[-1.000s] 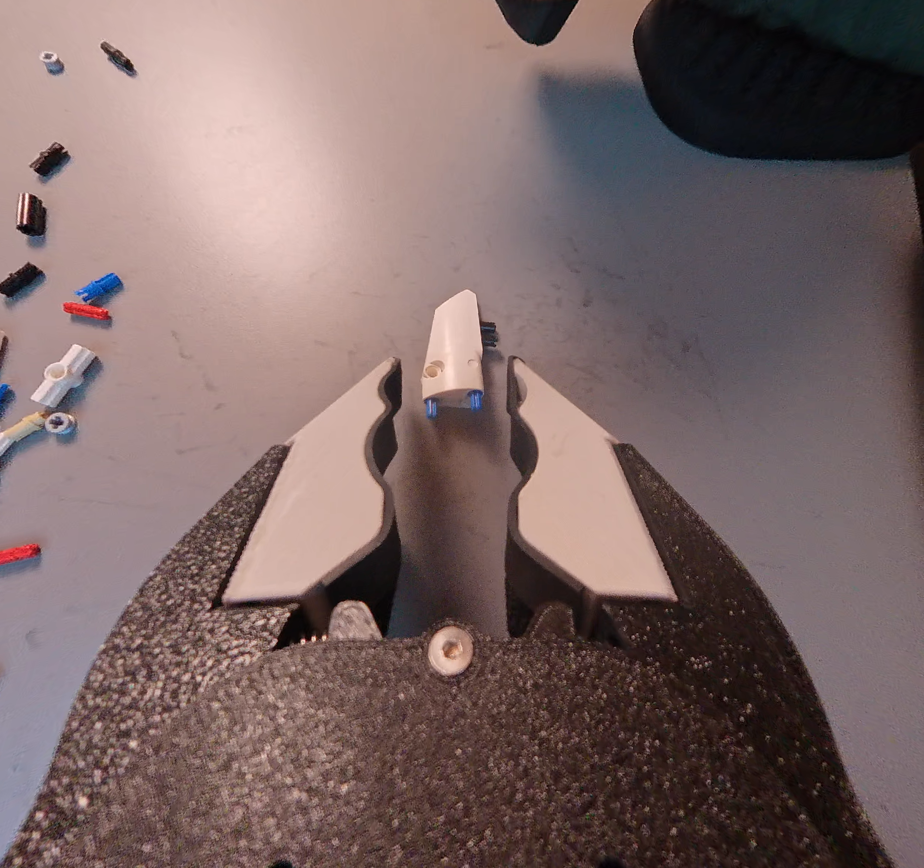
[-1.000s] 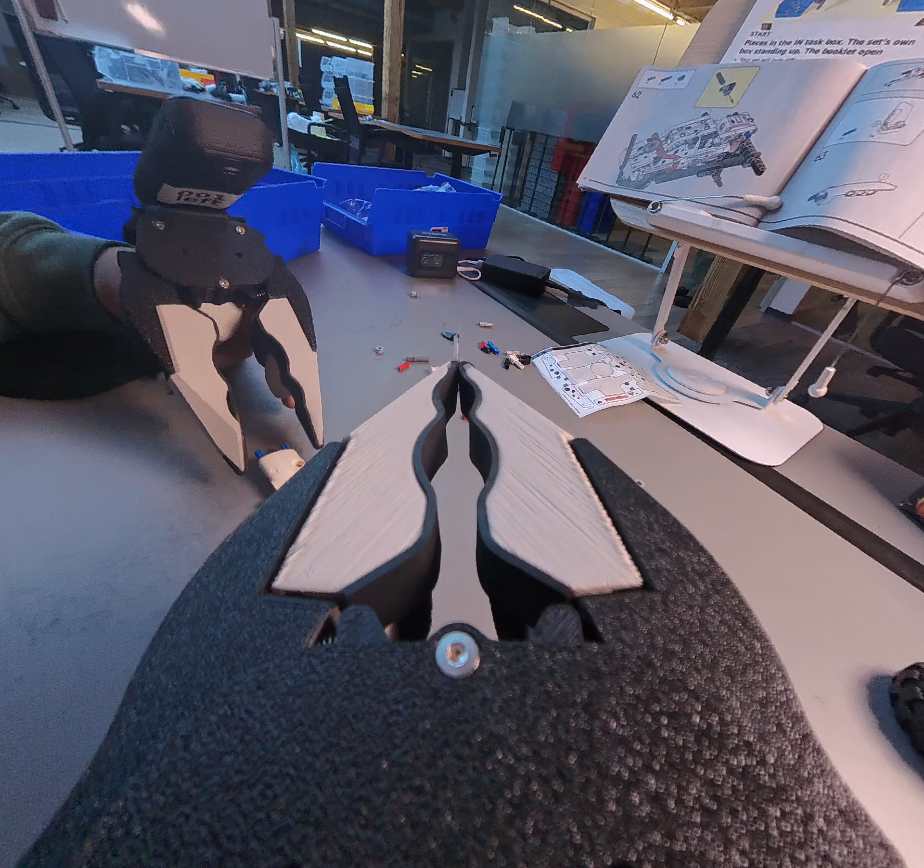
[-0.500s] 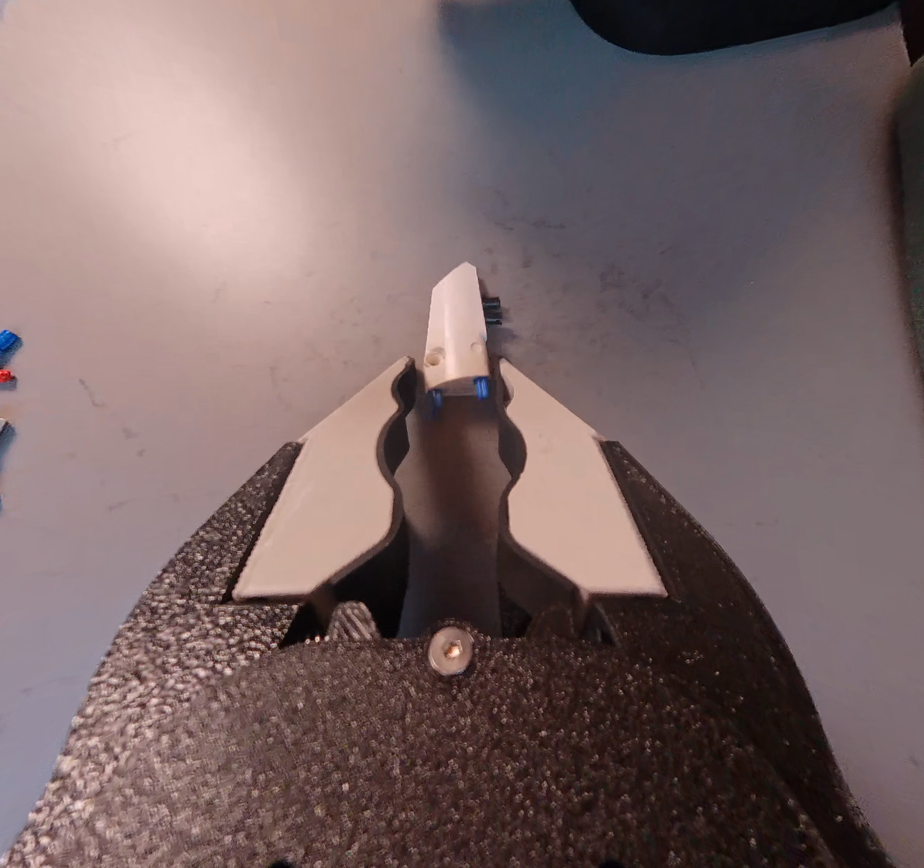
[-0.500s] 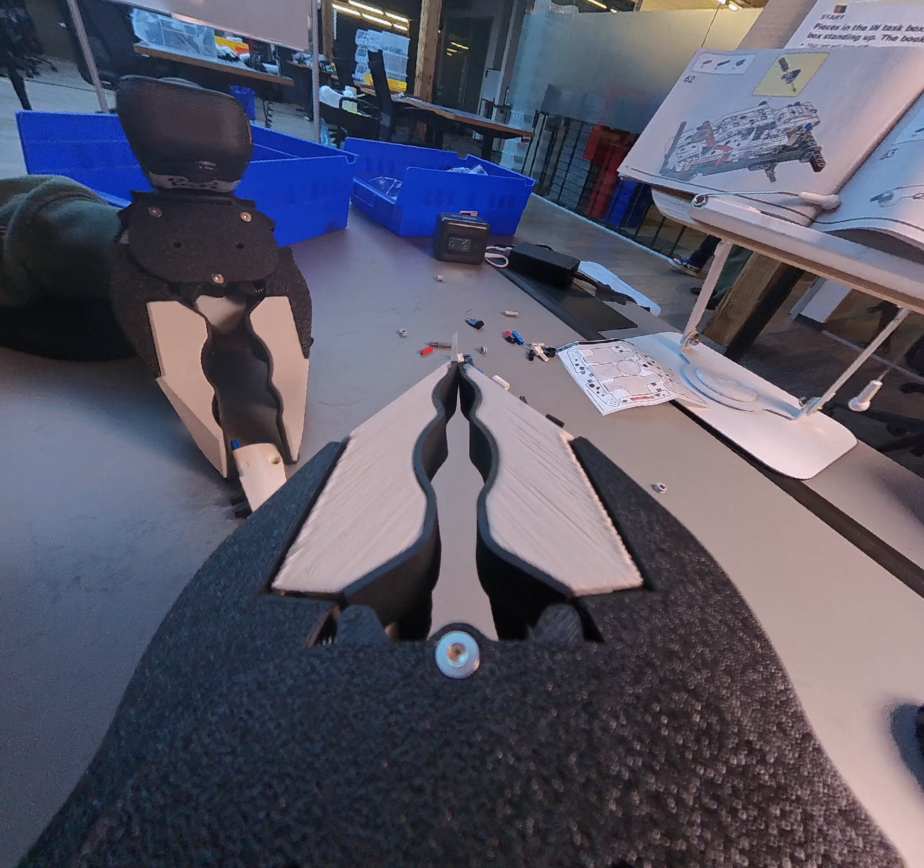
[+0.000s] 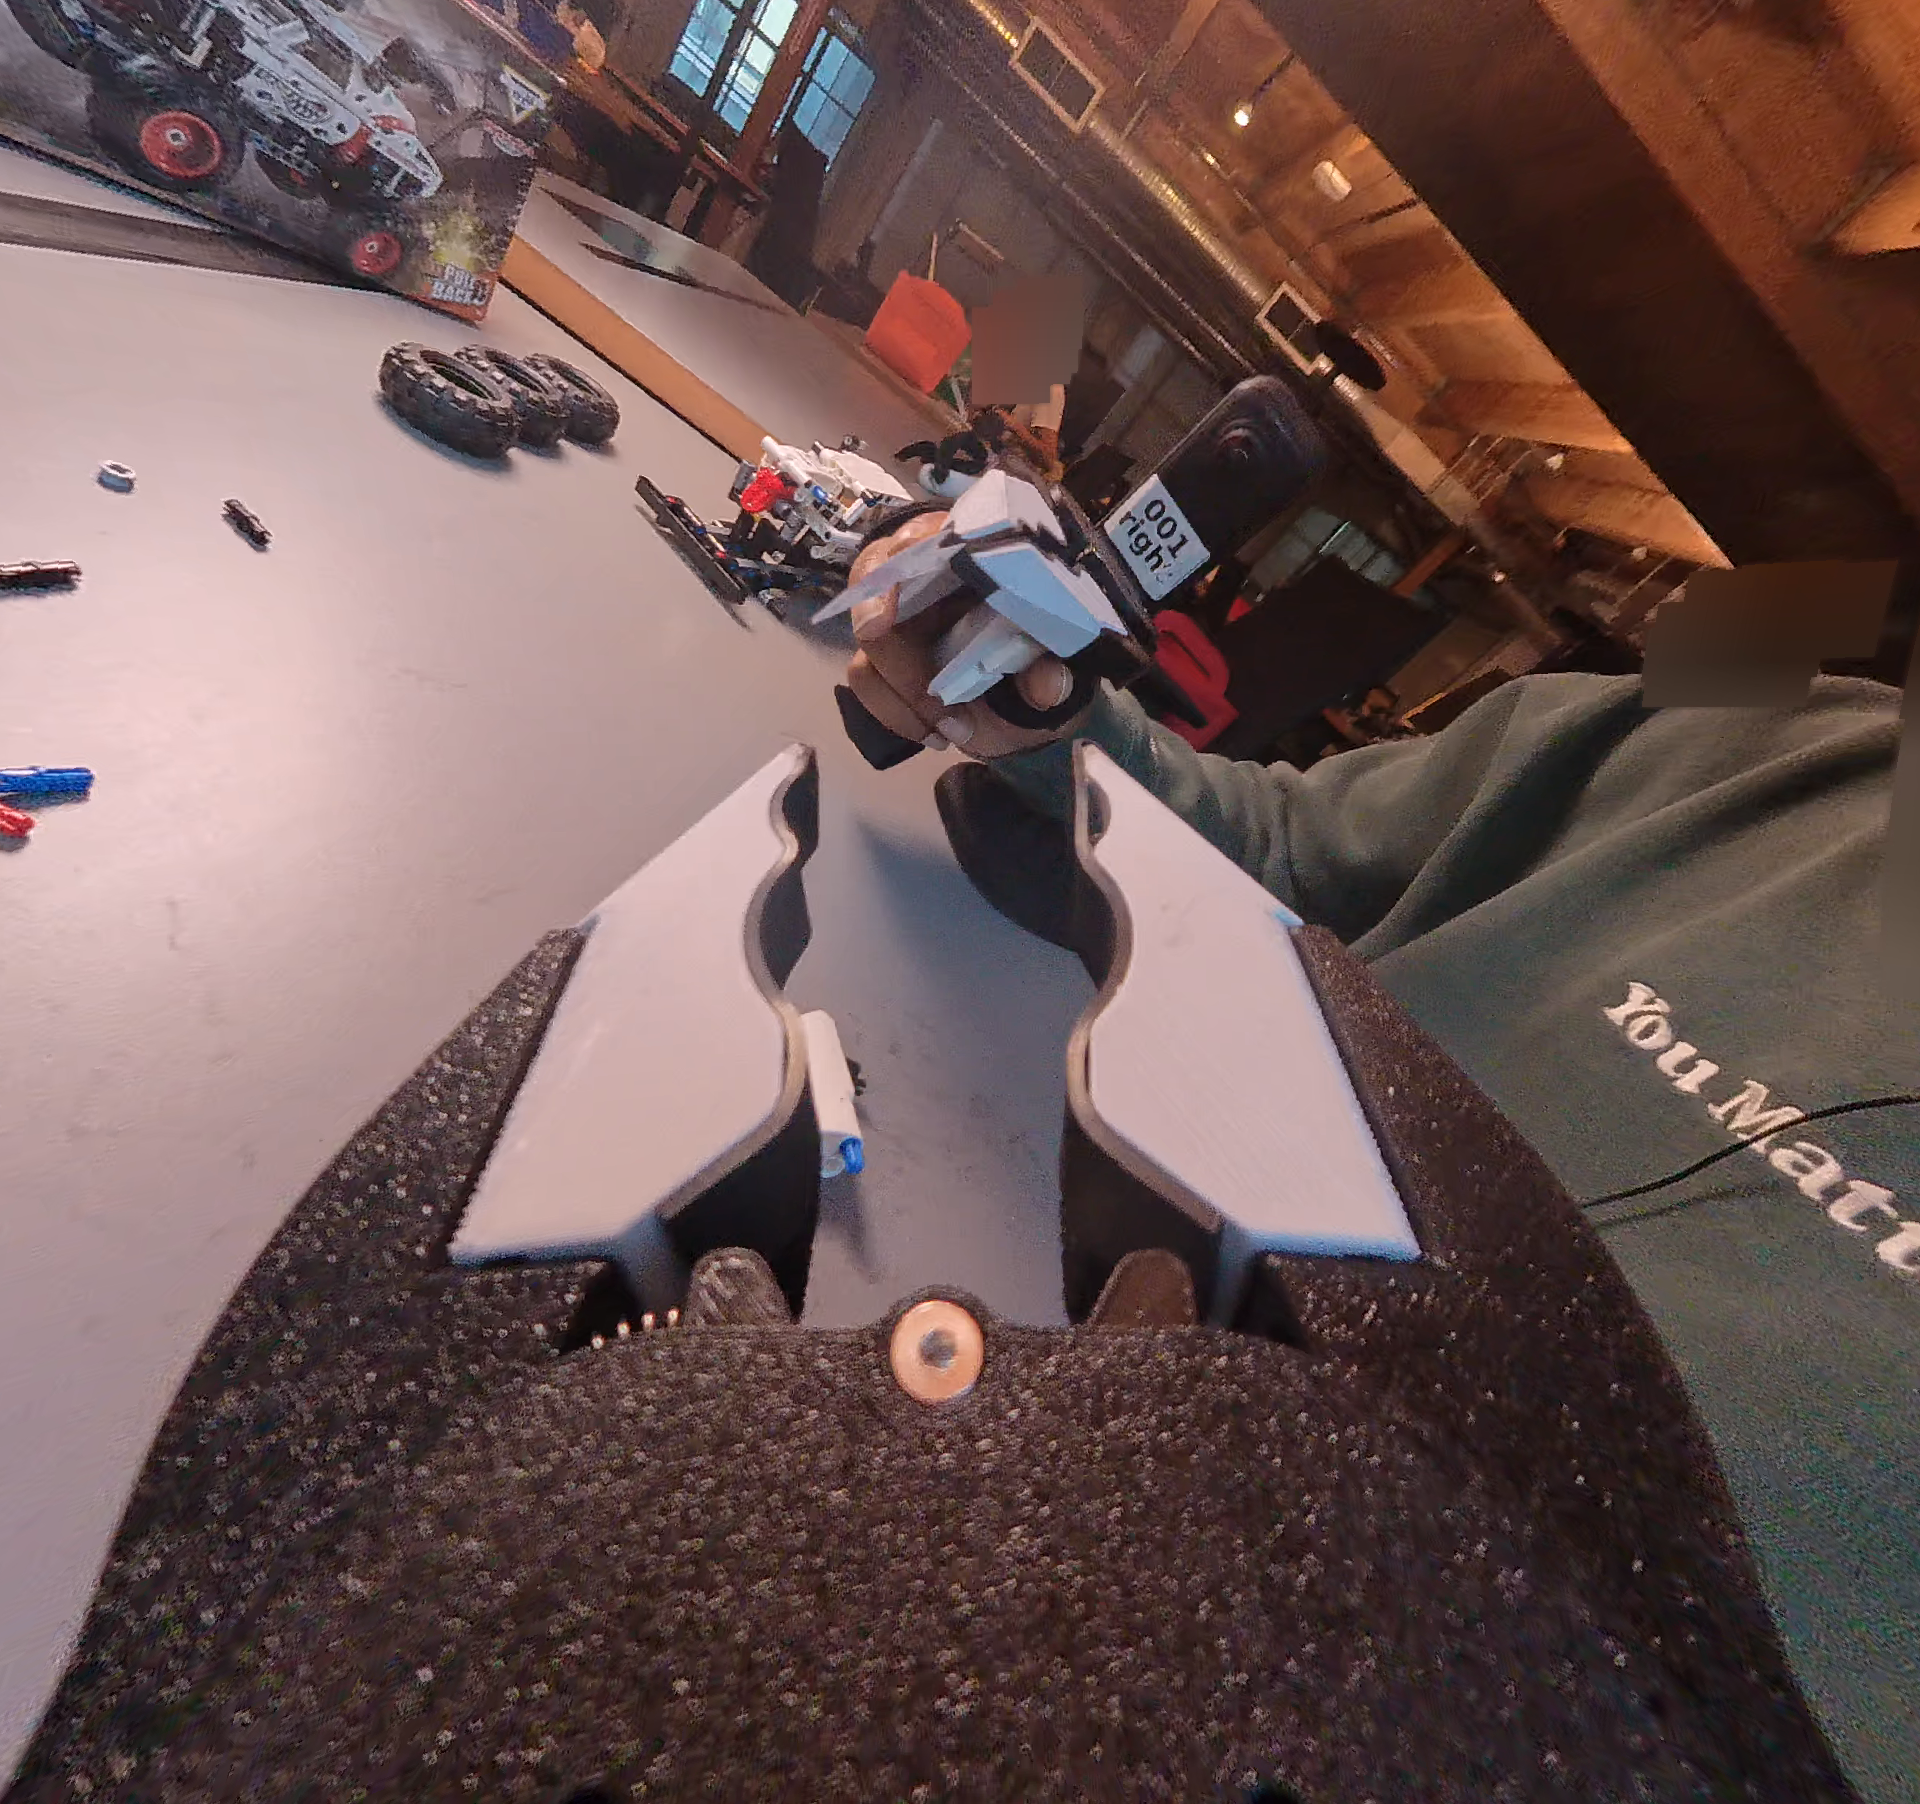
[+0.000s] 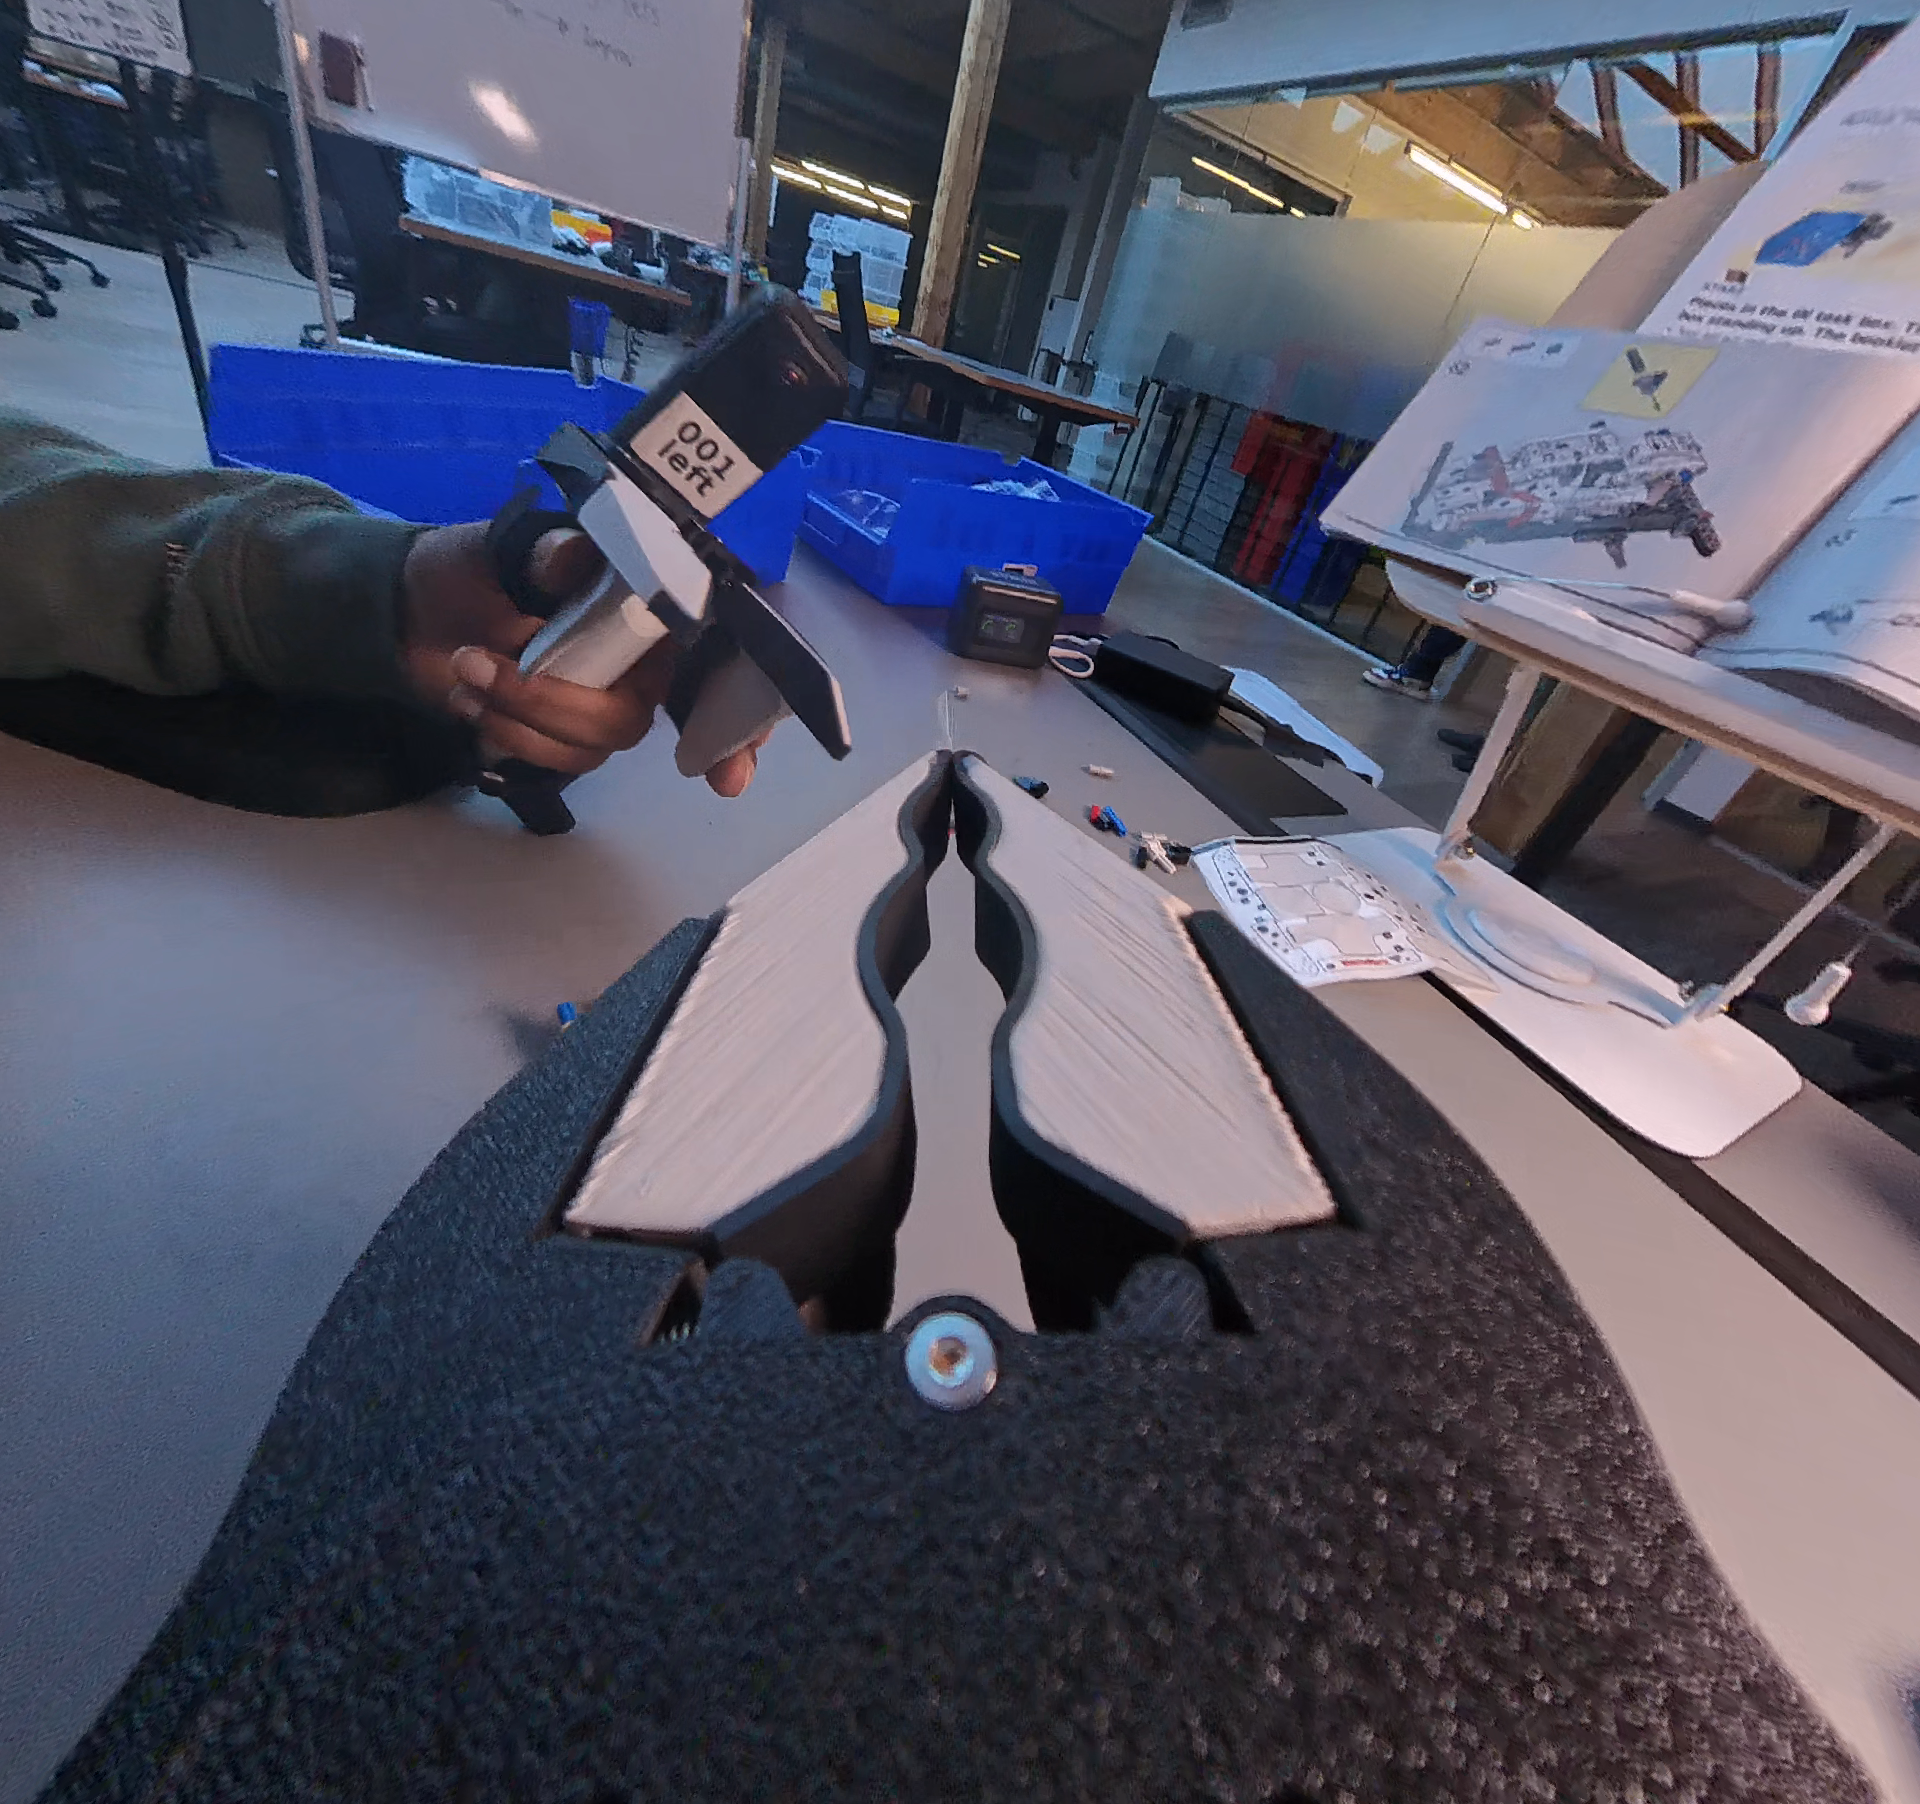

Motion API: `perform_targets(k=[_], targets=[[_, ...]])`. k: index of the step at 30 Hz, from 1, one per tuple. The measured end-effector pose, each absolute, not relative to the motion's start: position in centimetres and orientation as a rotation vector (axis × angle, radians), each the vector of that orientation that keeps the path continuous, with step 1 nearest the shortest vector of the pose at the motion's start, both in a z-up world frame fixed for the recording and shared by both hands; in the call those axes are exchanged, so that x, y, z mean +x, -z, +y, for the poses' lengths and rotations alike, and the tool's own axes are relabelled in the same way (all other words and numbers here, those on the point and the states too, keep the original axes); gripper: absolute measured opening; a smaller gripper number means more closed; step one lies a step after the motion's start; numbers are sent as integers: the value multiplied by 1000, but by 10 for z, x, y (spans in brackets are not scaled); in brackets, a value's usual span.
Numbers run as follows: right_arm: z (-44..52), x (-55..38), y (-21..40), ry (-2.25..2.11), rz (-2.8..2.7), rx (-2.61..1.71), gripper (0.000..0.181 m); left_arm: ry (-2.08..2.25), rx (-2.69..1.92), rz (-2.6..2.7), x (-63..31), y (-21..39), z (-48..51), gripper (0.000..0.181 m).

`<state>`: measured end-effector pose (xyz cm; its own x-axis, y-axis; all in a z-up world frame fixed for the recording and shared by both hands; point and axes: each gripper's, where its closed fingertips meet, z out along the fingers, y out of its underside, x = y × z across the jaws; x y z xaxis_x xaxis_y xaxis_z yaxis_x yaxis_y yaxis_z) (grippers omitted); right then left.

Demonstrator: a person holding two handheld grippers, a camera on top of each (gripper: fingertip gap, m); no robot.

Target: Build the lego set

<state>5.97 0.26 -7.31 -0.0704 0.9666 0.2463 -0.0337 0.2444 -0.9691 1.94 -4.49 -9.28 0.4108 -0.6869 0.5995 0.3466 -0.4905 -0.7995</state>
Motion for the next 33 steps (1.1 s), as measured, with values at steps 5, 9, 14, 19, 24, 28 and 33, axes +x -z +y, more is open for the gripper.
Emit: perform_targets(k=[5, 9, 14, 19, 24, 28, 33], targets=[[-17, 63, 62, -1048, -1383, -833, 0, 1401, -1617, 282, 26, 88, -48, 41], [-29, 63, 62, -991, -1421, -741, 0, 1539, -1579, 226, 31, 83, -50, 33], [-38, 62, 64, -888, -1454, -663, 0, 1698, -1529, 156, 32, 78, -52, 27], [-38, 61, 64, -854, -1450, -653, 0, 1766, -1543, 104, 33, 83, -51, 26], [-32, 63, 57, -833, -1395, -662, 0, 1828, -1536, 58, 35, 85, -51, 27], [-33, 62, 55, -801, -1385, -650, 0, 1898, -1483, 47, 41, 75, -54, 27], [-38, 56, 65, -729, -1426, -625, 0, 1883, -1481, 23, 40, 76, -51, 26]])
